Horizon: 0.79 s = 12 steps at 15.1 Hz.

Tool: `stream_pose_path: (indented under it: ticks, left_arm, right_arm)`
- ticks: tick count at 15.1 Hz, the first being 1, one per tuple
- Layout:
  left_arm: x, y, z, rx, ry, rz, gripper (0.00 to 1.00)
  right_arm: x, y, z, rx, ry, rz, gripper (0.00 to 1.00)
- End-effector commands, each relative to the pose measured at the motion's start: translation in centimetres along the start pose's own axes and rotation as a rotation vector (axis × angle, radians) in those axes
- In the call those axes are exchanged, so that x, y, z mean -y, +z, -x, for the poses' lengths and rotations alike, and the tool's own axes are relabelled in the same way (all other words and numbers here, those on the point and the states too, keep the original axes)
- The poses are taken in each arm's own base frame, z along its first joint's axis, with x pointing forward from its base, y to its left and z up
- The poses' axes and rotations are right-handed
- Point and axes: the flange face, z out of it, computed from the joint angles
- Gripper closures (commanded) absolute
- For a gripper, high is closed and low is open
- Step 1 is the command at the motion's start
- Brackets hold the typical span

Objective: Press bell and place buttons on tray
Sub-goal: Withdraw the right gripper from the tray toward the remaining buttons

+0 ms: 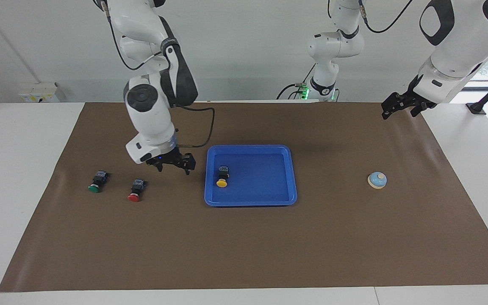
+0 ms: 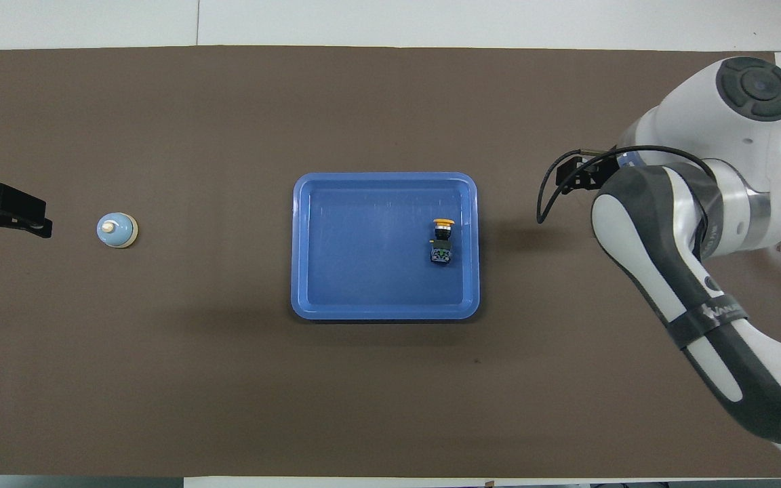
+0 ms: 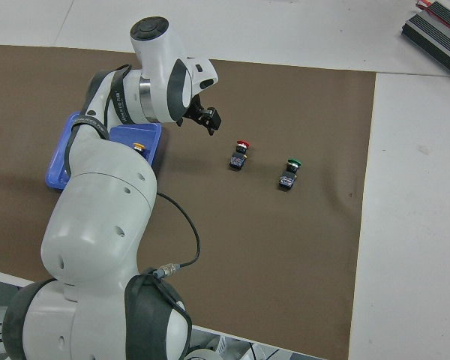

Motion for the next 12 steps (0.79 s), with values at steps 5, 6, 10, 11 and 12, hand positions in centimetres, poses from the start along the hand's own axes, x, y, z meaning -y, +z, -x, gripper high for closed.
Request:
stream_pose_path:
  ticks: [5, 6, 10, 11, 12]
  left_arm:
    - [0.2, -0.2, 0.6, 0.007, -0.012, 0.006, 0.0]
    - [0.2, -0.2, 0.6, 0.007, -0.012, 0.006, 0.0]
    - [0.1, -0.2, 0.6, 0.007, -0.01, 0.006, 0.0]
    - [0.2, -0.2, 0.6, 0.007, -0.012, 0.006, 0.0]
    - [0.2, -0.2, 0.6, 0.007, -0.012, 0.006, 0.0]
  right_arm:
    - [-6.5, 6.8, 0.4, -0.049, -0.002, 0.005, 0.0]
    - [-6.6, 7.5, 0.5, -0.055, -0.009, 0.003, 0.0]
    - [-6.4, 10.3, -0.1, -0.074, 0.0, -0.005, 0.0]
    - [-6.3, 10.6, -0.2, -0.08, 0.0, -0.006, 0.0]
    - [-6.4, 11.2, 0.0, -0.076, 0.003, -0.006, 0.0]
